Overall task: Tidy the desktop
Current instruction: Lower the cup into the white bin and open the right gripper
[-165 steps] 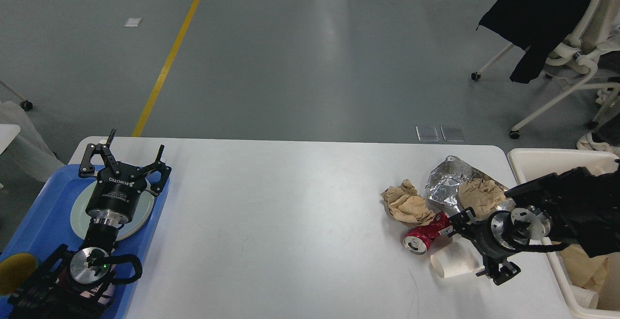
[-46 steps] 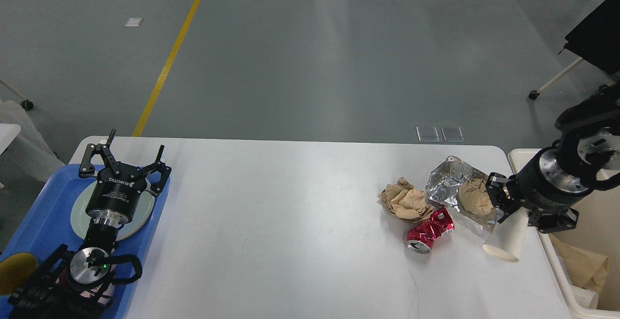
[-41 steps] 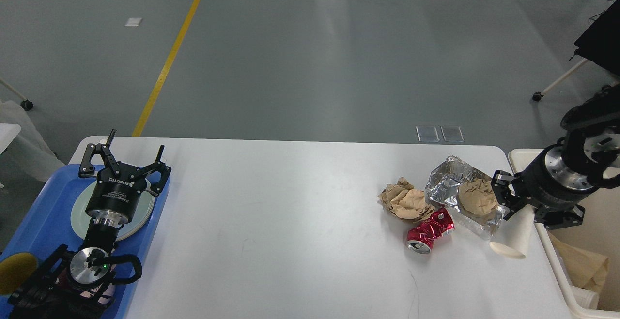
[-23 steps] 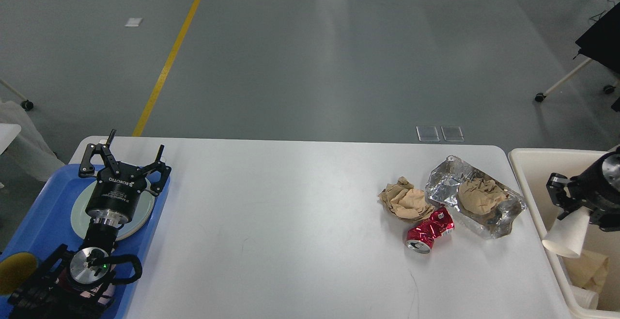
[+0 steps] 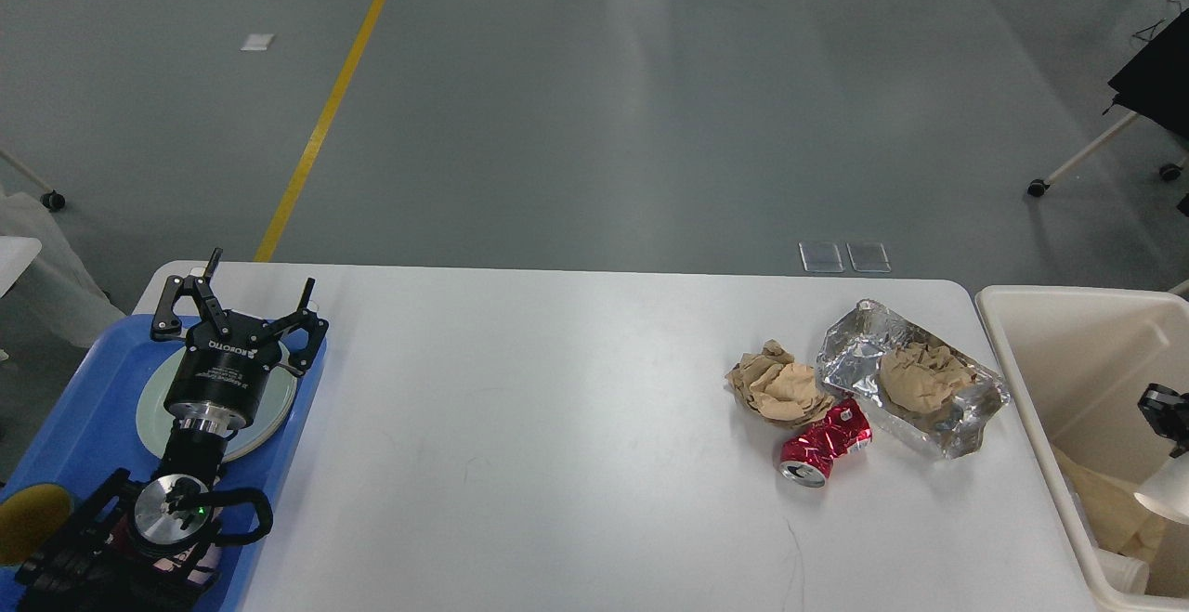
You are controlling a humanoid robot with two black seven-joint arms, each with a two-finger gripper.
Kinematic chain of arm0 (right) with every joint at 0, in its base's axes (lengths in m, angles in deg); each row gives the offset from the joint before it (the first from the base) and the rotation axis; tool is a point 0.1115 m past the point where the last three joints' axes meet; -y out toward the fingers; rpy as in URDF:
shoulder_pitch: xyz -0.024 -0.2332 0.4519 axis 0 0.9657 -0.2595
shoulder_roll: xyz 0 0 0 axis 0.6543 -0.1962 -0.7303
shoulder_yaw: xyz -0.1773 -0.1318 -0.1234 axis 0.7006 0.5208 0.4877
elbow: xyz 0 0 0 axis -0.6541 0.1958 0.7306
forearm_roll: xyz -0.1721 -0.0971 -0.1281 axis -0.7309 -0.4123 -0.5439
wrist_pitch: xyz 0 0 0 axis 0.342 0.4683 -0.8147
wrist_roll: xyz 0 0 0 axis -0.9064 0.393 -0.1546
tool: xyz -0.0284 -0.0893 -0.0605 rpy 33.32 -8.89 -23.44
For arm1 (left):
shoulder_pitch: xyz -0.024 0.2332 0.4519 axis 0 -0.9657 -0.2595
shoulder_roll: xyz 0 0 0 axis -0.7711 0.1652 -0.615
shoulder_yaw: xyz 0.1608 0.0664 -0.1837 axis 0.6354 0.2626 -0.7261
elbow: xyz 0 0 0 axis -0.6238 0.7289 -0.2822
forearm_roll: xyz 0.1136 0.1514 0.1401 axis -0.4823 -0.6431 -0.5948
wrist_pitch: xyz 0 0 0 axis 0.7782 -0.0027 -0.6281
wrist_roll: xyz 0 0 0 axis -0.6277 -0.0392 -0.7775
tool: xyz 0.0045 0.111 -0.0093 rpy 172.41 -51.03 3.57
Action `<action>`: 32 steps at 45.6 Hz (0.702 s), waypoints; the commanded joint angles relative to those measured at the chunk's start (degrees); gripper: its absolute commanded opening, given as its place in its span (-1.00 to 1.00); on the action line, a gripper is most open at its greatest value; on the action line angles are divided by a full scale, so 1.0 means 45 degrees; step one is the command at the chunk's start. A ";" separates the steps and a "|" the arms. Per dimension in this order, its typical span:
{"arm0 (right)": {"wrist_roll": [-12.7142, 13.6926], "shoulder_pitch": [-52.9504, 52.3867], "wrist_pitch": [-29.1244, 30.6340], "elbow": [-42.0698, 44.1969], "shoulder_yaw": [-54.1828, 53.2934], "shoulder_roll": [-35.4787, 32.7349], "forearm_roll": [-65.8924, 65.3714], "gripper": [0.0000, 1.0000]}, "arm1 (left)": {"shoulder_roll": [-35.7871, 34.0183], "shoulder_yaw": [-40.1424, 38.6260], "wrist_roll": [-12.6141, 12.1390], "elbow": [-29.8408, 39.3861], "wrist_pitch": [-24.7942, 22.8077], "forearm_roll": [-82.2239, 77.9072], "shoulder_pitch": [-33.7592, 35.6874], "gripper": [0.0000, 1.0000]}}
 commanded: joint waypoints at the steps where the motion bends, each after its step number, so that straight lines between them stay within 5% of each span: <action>1: -0.0009 0.2926 -0.0102 0.3460 -0.0486 0.1299 -0.0010 -1.00 | 0.0000 0.0000 -0.0003 -0.0001 0.0000 0.0000 0.0001 0.93; 6: -0.0029 0.4802 -0.0979 0.5514 -0.0486 0.2120 -0.0010 -1.00 | 0.0000 0.0000 -0.0003 -0.0001 0.0000 0.0000 0.0001 0.93; 15: -0.0028 0.6541 -0.4474 0.5868 -0.0466 0.2960 -0.0030 -1.00 | 0.0000 0.0000 -0.0003 -0.0001 0.0000 0.0000 0.0001 0.93; 27: -0.0048 0.6875 -0.4985 0.5868 -0.0584 0.3039 -0.0010 -1.00 | 0.0000 0.0000 0.0016 -0.0001 0.0000 0.0000 0.0001 0.93; 28: -0.0048 0.6875 -0.5044 0.5868 -0.0584 0.3039 -0.0010 -0.86 | 0.0000 0.0000 -0.0003 -0.0001 0.0000 0.0000 0.0001 0.93; 32: -0.0028 0.6817 -0.5239 0.5888 -0.0603 0.2981 0.0009 0.36 | 0.0000 0.0000 -0.0003 -0.0001 0.0000 0.0000 0.0001 0.93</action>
